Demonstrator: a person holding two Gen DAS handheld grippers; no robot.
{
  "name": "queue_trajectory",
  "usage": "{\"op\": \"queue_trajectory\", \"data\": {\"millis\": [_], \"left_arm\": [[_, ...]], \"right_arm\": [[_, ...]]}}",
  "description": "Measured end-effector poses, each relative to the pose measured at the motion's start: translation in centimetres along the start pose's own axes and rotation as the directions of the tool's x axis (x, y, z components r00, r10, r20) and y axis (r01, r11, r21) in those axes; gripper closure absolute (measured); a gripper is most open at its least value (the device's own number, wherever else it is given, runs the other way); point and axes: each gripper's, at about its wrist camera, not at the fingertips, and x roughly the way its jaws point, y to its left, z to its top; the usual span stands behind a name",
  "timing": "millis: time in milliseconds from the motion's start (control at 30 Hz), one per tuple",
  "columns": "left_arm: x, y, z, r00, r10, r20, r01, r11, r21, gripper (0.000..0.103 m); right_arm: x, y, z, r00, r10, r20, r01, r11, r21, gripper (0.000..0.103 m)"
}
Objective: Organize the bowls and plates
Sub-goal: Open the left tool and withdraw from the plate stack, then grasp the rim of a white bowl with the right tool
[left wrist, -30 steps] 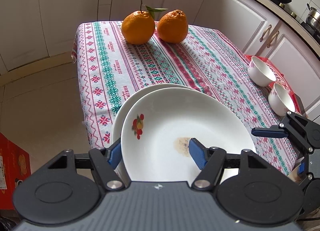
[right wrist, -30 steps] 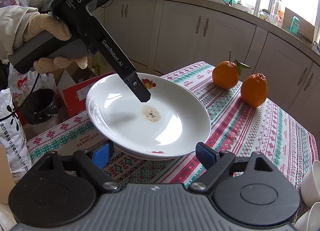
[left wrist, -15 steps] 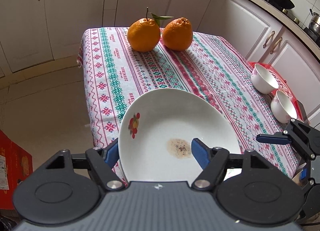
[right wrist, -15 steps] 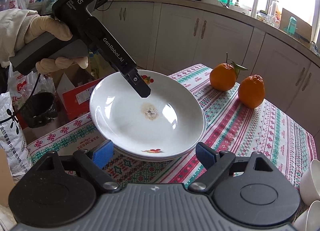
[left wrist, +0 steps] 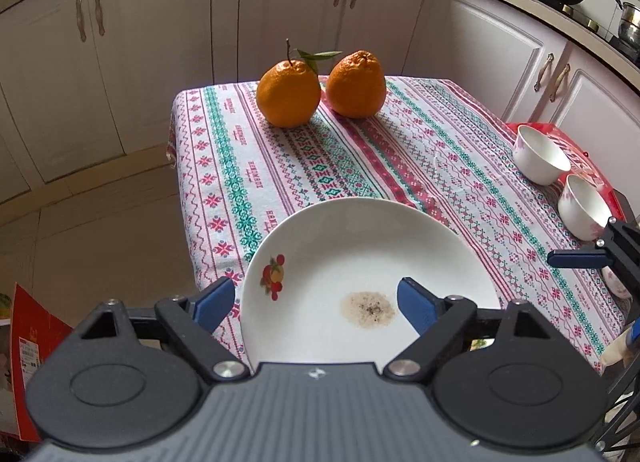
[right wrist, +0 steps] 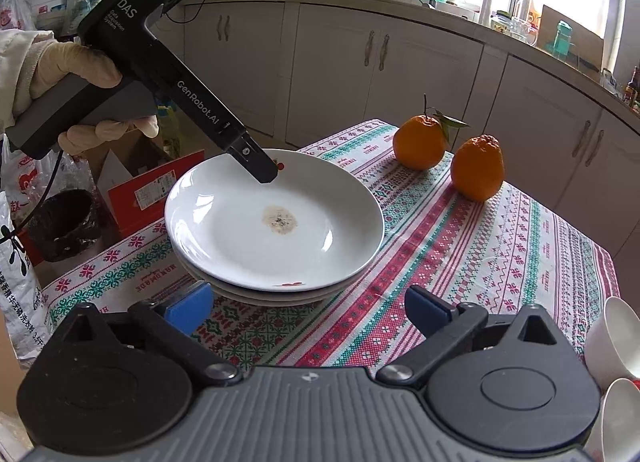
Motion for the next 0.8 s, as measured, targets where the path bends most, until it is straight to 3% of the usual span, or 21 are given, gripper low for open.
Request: {"op": "queue_trajectory", "data": {"millis": [367,567,800], "left_arm": [[-2.0,-7.8,-1.7,0.986,0.017,0.165,-0.038,0.992,0.122,0.009],[-1.8,-14.3,-4.1,0.971,-0.056,0.232,0.019,0.987,0.158,0.008],[-0.2,-21.9,-6.0,0.955,-0.174,0.240,0.119,0.967,0.227,0.008]], "right_arm": [[-4.5,-3.5,-2.5,0.992,-0.124,0.007,0.123,0.989,0.079,0.000],[-8.4,-6.6,-5.3,0.977,-0.214,0.009,0.210,0.964,0.165,0.000],[-12.3,-9.8,-9.2,0.956,-0.293,-0.029,0.292,0.932,0.215,0.000]]}}
